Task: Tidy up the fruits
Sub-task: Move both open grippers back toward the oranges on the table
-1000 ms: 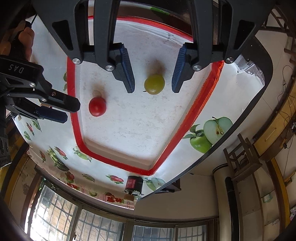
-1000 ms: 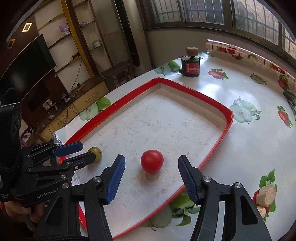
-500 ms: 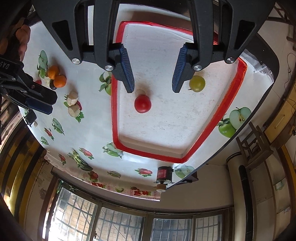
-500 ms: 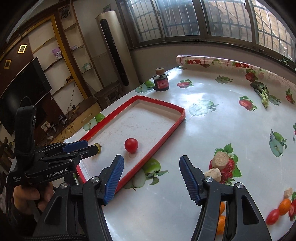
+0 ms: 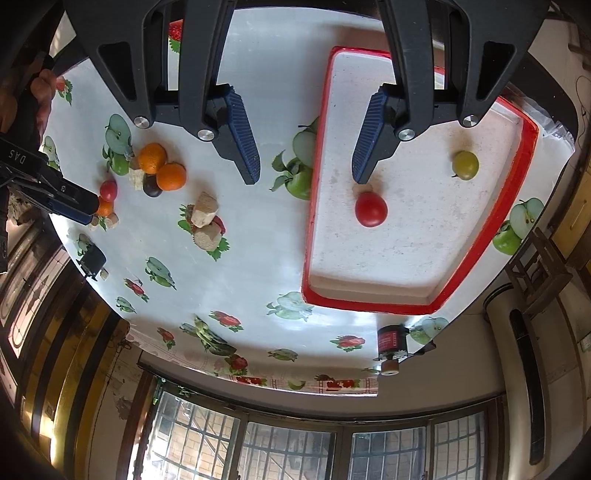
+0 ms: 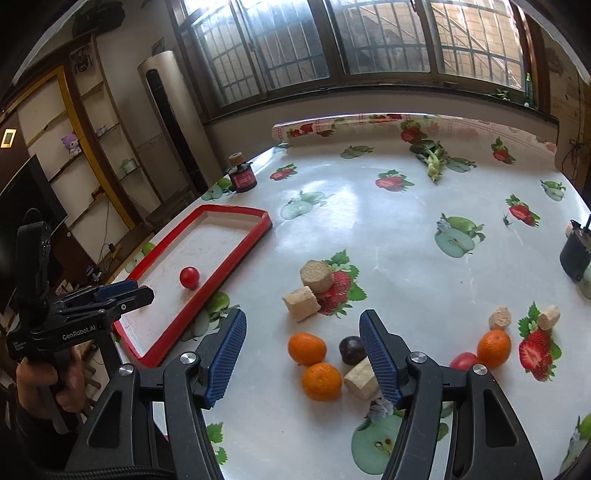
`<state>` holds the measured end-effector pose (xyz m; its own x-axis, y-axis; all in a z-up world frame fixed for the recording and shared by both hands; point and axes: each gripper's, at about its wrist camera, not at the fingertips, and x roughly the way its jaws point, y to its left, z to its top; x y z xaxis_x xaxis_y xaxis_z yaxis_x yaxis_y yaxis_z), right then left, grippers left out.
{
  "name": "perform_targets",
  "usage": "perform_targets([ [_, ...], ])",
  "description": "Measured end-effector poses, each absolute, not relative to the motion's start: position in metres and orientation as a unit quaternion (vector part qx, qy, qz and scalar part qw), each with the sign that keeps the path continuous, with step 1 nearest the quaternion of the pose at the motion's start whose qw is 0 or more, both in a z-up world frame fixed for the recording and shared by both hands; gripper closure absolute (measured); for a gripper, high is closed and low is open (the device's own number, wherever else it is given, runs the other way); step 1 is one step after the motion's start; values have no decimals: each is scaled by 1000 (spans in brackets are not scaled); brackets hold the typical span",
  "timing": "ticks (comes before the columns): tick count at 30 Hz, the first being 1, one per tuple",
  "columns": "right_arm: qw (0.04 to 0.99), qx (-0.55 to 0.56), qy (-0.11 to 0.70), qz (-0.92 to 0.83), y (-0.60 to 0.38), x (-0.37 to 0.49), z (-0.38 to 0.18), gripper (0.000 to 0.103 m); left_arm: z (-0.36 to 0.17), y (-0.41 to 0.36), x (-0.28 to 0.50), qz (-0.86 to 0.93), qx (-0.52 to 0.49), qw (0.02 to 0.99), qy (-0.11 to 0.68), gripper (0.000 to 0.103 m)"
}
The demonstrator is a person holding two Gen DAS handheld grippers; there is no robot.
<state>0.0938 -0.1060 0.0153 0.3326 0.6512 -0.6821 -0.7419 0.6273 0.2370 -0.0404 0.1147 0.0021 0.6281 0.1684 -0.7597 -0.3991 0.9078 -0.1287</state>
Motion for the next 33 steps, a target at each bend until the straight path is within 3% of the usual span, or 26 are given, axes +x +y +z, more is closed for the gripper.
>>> perform_targets([
  [16,856,-9,412,312,-220,124,-7,36,-15,41,1,67,-119,891,432,53],
  [33,855,-5,429,291,-228,140,-32,37,-35,23,37,32,-127,882,454,53],
])
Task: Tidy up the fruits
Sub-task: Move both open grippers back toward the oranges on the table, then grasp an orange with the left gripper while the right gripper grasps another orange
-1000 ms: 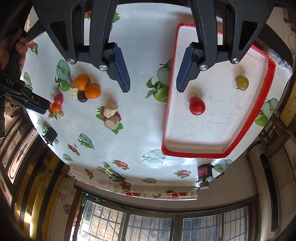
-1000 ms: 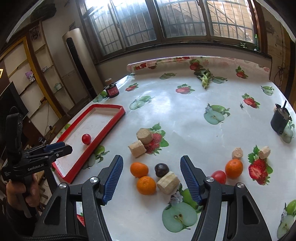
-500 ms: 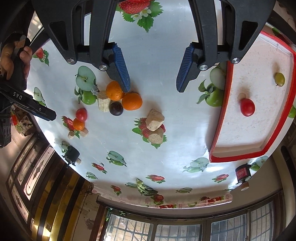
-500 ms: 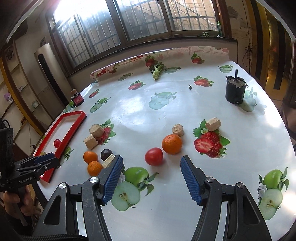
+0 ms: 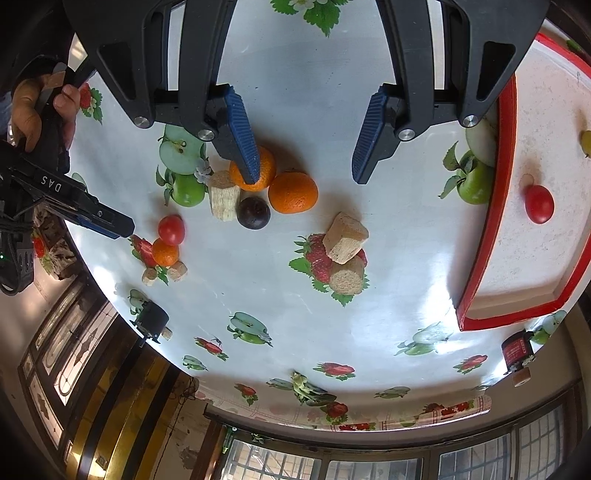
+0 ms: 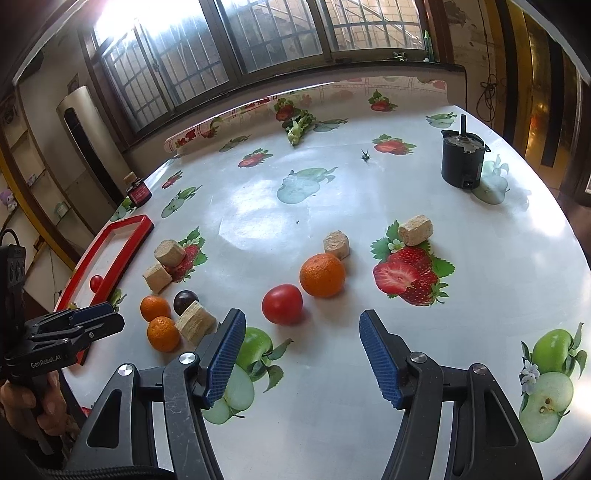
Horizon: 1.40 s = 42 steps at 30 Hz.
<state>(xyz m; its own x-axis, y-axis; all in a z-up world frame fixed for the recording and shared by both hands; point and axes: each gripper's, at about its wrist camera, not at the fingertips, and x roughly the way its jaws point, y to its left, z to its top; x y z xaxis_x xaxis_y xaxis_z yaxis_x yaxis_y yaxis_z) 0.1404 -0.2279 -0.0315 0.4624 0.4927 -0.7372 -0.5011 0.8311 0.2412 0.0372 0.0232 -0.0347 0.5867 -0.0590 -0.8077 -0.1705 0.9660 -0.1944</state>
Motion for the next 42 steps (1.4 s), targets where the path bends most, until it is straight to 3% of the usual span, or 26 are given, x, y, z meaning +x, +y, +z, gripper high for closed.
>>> perform_targets([
  [13,852,5,439,284,-210,172,-43,49,-54,19,69,5,-141,876,461,53],
  [20,846,24,459,271,-208,194,-63,57,-54,21,71,-12,-141,879,455,62],
  [22,846,29,458,270,-208,198,-65,66,-54,23,70,-5,-134,880,455,76],
  [42,853,5,399,337,-180,145,-14,67,-19,44,25,34,-123,901,415,76],
])
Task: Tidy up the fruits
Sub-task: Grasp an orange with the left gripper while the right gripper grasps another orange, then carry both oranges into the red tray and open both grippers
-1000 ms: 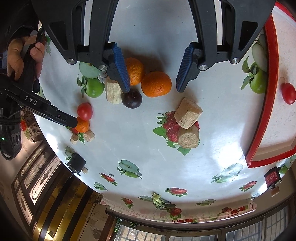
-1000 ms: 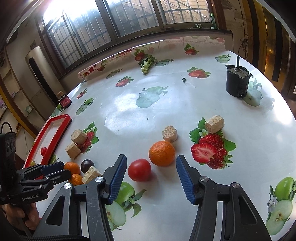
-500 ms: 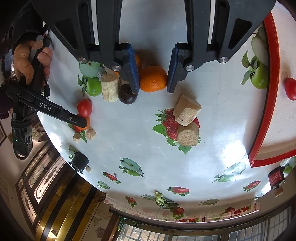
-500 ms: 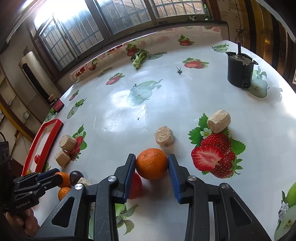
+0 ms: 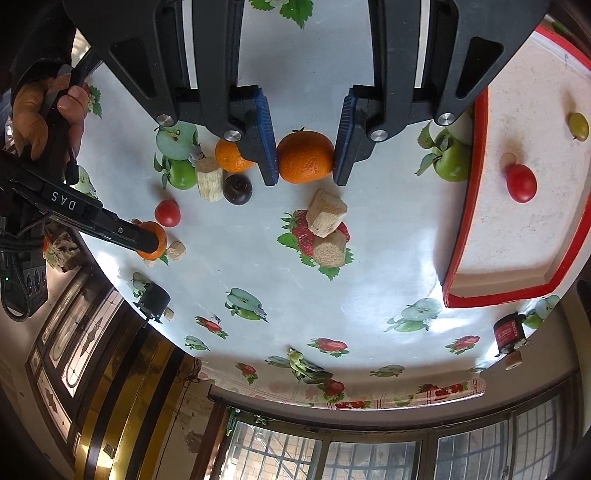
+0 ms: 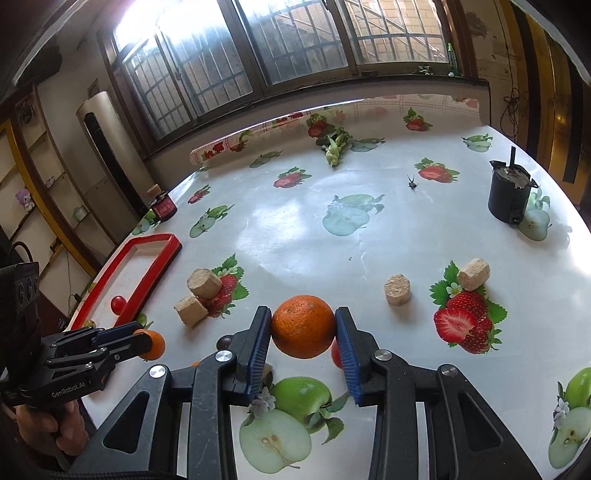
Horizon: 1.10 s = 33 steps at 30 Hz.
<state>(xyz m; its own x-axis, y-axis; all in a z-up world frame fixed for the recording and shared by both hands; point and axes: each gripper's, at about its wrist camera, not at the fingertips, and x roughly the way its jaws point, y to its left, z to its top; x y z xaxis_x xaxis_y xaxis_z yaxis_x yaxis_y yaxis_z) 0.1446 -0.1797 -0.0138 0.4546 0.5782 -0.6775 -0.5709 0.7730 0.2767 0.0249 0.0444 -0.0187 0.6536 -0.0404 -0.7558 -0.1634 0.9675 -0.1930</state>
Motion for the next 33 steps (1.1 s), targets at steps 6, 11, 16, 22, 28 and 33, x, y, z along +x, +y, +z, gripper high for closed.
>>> perform_targets([
  [6,845,-3,395,360,-160,132,-8,67,-8,60,9,63,-118,906,401,76],
  [11,839,-8,391,378,-145,123,-4,67,-3,74,-2,82,-123,908,393,76],
  [16,832,-14,392,393,-128,117,-1,67,-2,87,-10,97,-127,907,389,76],
  [22,826,-22,388,408,-108,108,3,67,1,104,-21,117,-133,908,381,76],
  [28,819,-29,386,423,-89,100,4,67,2,120,-30,135,-138,906,376,76],
  [33,812,-36,387,435,-74,96,3,67,3,131,-36,147,-143,905,372,76],
])
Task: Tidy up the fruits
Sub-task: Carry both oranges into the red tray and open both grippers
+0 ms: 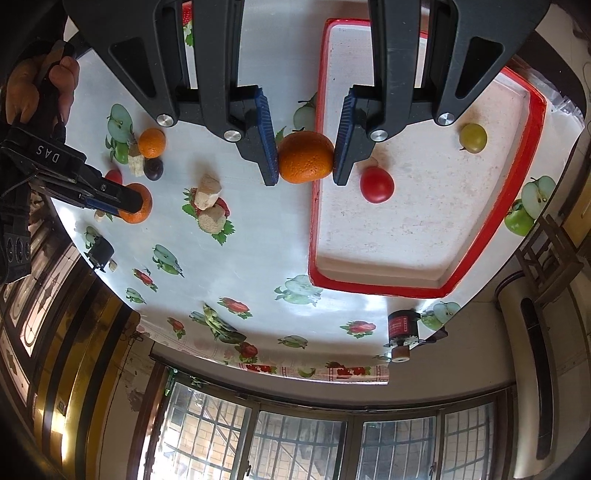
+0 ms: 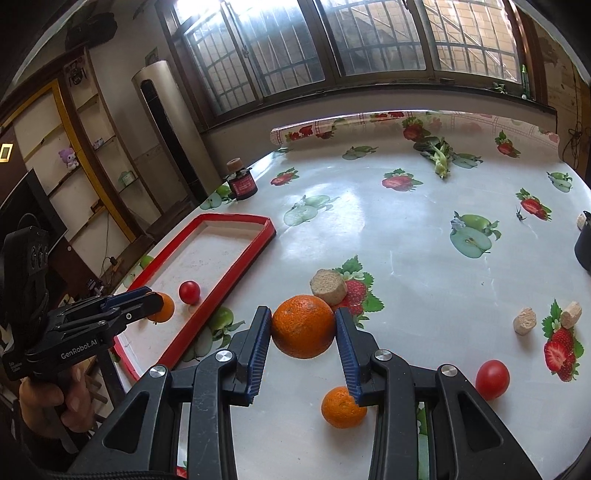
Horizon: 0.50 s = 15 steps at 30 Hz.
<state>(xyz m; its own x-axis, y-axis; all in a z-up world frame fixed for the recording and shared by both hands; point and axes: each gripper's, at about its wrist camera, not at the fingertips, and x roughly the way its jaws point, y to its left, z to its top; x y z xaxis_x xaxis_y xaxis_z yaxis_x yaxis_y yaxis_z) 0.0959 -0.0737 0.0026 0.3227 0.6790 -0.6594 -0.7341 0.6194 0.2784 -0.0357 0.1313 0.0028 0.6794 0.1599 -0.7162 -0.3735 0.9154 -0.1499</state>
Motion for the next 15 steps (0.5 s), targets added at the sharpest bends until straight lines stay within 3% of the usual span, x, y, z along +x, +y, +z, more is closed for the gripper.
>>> perform_targets([
  [15,787,-54,386,478,-14,85,1,67,4,182,-55,192,-165,898,360,76],
])
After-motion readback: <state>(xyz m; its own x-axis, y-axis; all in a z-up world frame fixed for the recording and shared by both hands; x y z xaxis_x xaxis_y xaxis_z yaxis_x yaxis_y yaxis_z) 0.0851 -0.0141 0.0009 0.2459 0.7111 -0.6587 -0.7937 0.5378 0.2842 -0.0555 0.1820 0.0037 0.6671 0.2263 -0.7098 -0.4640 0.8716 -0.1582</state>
